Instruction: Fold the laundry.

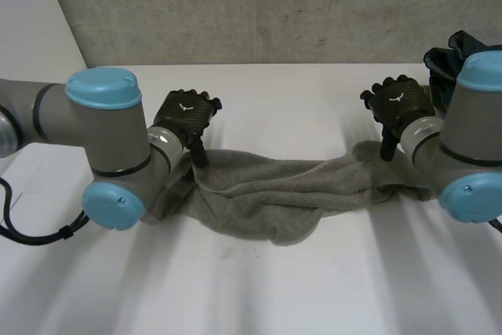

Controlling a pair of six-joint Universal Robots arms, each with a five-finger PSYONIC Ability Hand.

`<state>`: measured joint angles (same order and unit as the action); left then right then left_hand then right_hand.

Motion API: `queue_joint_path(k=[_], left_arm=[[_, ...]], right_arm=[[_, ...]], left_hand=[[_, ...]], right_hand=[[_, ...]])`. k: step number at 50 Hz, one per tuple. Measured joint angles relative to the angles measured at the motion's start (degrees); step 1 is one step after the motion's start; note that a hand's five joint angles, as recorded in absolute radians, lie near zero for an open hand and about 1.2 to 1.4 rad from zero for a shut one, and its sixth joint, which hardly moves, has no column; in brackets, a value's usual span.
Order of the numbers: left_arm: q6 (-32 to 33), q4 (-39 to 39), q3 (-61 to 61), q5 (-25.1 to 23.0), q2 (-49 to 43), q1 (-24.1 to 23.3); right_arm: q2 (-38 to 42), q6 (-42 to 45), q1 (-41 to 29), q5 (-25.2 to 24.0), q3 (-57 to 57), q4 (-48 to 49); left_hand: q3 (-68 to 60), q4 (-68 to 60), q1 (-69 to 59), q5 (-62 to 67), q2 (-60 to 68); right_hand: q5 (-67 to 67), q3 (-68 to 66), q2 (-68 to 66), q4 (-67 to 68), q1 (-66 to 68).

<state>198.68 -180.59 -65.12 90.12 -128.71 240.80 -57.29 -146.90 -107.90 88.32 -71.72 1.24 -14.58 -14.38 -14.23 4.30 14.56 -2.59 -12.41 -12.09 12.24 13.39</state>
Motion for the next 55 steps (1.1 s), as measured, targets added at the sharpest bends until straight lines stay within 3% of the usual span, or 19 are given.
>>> queue_joint_path(k=[7, 12, 19, 23, 30, 39, 44, 49, 53, 55], left_arm=[[-0.2, -0.3, -12.6, 0.1, 13.0, -0.4], [-0.7, -0.2, -20.5, 0.5, 20.9, 1.7], [-3.7, 0.2, -29.1, 0.8, 28.2, 5.9], [-10.2, 2.2, -32.6, 0.5, 29.8, 6.7], [-21.0, 5.3, -34.8, 0.3, 29.1, 4.6], [-25.0, 0.4, -35.5, 3.3, 23.6, -1.4], [-24.6, -4.1, -34.4, 9.3, 18.9, -6.0], [-23.9, -7.5, -31.8, 15.4, 14.0, -9.3], [-23.5, -8.4, -29.7, 17.9, 11.3, -10.4], [-23.3, -8.7, -28.0, 19.0, 9.5, -10.9]], right_arm=[[-8.0, 1.0, 2.3, -2.1, 0.2, -11.4], [-10.3, 2.7, 4.0, -6.7, 3.2, -17.9], [-4.7, 4.7, 6.9, -13.5, 12.7, -24.6], [3.5, 5.0, 7.8, -15.5, 21.8, -27.9], [15.5, 4.8, 7.9, -17.0, 32.2, -29.3], [23.4, 4.4, 7.6, -21.0, 36.4, -30.3], [26.4, 4.3, 7.4, -21.3, 38.1, -32.6], [27.2, 4.5, 7.3, -20.7, 38.4, -33.7], [25.9, 4.7, 7.2, -20.3, 37.5, -33.6], [23.4, 4.8, 7.2, -20.1, 35.4, -33.0]], left_hand=[[0.4, 0.5, 0.0, -0.5, -0.6], [0.4, 0.5, 0.0, -0.5, -0.6], [0.4, 0.5, 0.0, -0.5, -0.6], [0.4, 0.5, 0.0, -0.5, -0.6], [0.2, 0.3, -0.2, -0.3, -0.4], [-1.2, -1.6, -0.3, 1.7, 1.4], [-1.9, -2.3, -0.3, 2.3, 2.0], [-3.2, -3.5, -3.0, 3.6, 3.2], [-8.7, -9.0, -10.1, 9.3, 8.8], [-19.7, -20.0, -22.3, 20.0, 19.8]], right_hand=[[0.0, 0.0, 0.0, 0.0, 0.0], [0.0, 0.0, 0.0, 0.0, 0.0], [0.0, -0.1, -0.1, 0.1, 0.0], [-2.4, -2.1, -2.4, 2.2, 0.2], [-2.8, -2.3, -2.4, 2.4, 0.2], [-4.1, -3.8, -3.7, 3.9, 1.4], [-18.6, -19.3, -19.4, 18.6, 18.3], [-50.9, -52.1, -52.9, 52.5, 48.5], [-53.1, -55.1, -54.7, 56.1, 48.5], [-53.1, -55.3, -54.7, 56.3, 48.5]])
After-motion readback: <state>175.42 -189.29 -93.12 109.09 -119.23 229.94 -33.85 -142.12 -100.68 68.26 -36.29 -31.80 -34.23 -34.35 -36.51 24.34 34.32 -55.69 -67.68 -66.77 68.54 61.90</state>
